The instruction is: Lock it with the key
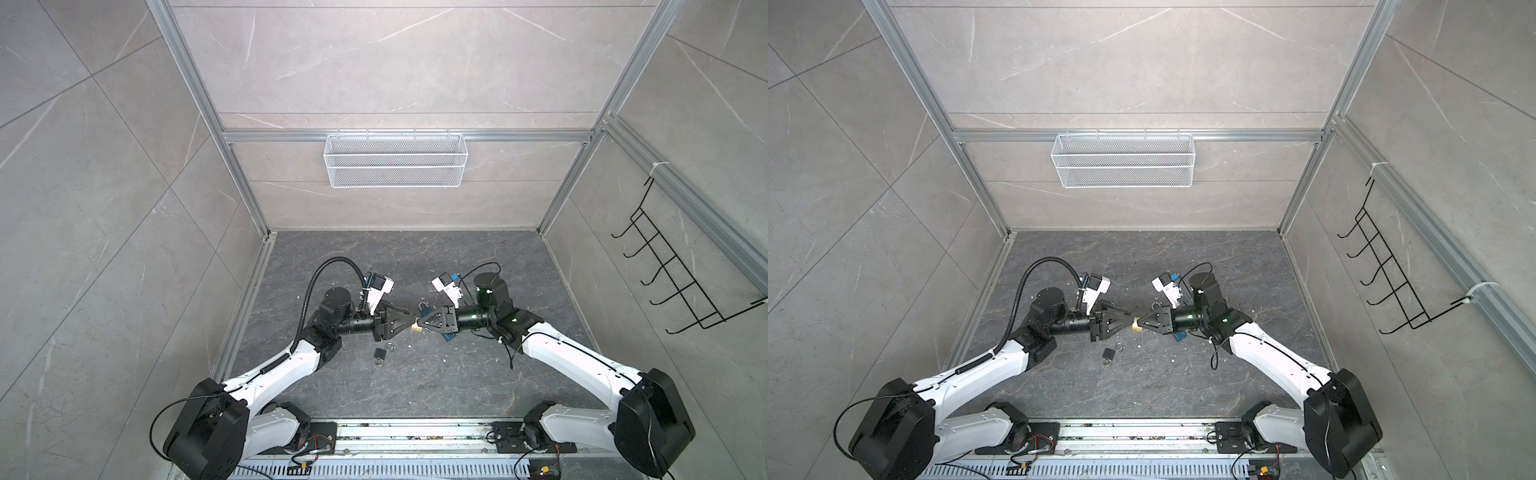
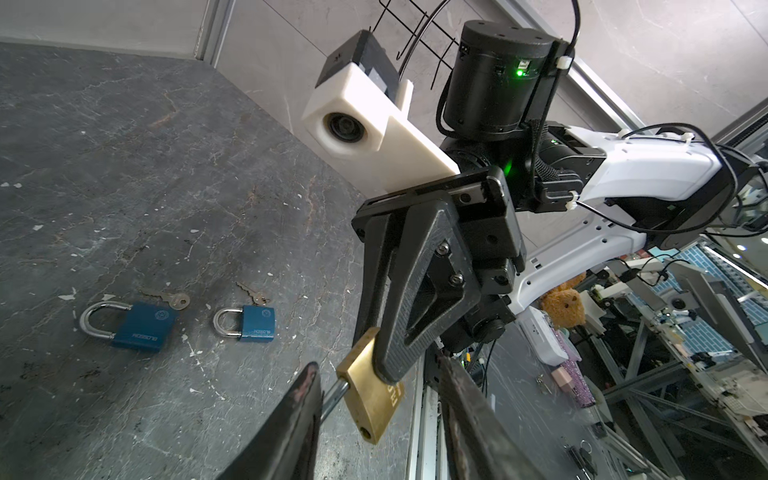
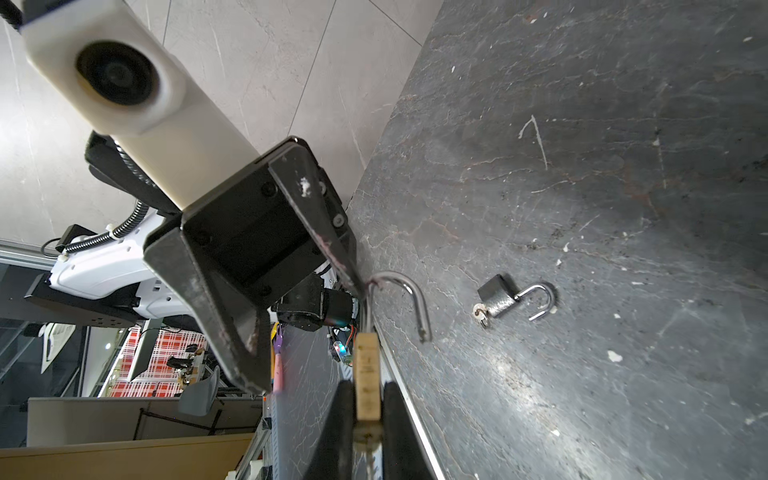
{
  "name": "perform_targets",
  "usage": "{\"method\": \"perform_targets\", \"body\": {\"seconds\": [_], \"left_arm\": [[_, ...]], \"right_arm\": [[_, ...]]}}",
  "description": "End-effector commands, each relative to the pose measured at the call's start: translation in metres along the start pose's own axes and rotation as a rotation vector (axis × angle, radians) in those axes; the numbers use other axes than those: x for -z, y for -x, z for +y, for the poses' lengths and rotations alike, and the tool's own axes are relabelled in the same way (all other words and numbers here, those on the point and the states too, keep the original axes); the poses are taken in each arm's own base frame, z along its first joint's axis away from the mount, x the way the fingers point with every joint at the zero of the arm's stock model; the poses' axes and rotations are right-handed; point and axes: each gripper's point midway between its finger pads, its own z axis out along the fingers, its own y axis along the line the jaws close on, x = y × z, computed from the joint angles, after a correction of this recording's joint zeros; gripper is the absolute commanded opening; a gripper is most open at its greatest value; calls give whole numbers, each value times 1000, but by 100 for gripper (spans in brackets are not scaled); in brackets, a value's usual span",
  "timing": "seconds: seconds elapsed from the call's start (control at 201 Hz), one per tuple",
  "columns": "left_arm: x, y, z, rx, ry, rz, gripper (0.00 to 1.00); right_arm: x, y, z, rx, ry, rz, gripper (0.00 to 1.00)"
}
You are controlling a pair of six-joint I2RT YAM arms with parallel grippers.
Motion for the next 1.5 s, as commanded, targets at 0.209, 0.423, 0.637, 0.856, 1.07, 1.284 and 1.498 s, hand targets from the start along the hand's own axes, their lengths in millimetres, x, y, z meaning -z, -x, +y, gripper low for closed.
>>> {"method": "perform_targets", "body": {"seconds": [0.209, 0.423, 0.637, 0.856, 1.07, 1.284, 1.498], "left_arm": [[2, 10, 9, 21, -4, -36, 51], [-1, 16, 11, 32, -24, -51, 54], [-4, 13, 9, 56, -67, -36, 41], [-5, 12, 12, 77, -54, -33, 34], [-7, 12, 14, 98, -58, -37, 27], [-6, 19, 12, 119, -68, -58, 0], [-10, 37, 15, 227, -104, -145, 0]], "right_arm": [[9, 6, 25, 69, 91, -37, 0], [9, 5, 24, 61, 92, -33, 0], [10, 15, 22, 72, 81, -57, 0], [15, 18, 17, 74, 75, -70, 0], [17, 18, 14, 81, 70, -74, 0], [16, 20, 17, 100, 91, -80, 0], [17, 21, 30, 127, 180, -94, 12]]}}
